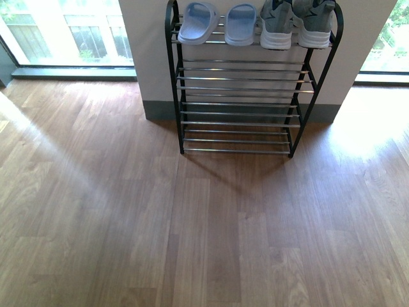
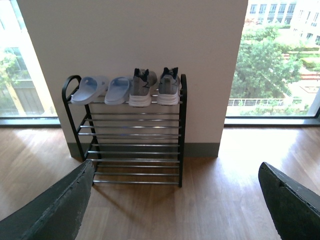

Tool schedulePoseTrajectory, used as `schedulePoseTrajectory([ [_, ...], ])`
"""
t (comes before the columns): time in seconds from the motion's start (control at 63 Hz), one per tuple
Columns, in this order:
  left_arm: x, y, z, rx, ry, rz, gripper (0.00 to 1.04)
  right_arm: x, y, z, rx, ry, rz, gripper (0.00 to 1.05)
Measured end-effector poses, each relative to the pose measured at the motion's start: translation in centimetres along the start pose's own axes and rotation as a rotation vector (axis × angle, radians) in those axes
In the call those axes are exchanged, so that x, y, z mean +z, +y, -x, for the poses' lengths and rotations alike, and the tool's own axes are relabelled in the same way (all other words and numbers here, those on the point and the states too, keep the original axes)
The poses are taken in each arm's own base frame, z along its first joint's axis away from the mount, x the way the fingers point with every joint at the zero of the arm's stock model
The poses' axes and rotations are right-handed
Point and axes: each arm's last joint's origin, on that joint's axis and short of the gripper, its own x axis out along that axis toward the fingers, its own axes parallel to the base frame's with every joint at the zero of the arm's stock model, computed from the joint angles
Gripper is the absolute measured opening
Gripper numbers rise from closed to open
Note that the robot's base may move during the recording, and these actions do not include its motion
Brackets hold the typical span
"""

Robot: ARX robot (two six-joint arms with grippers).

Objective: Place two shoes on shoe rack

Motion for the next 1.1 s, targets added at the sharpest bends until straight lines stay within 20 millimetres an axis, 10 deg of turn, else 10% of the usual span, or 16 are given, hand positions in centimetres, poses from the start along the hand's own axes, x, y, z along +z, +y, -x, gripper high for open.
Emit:
schedulePoseTrajectory([
  [1.096,0.0,0.0,0.0,0.0,0.0,0.0,0.95,0.0,0.0,0.0,0.0,0.0,0.0,0.96],
])
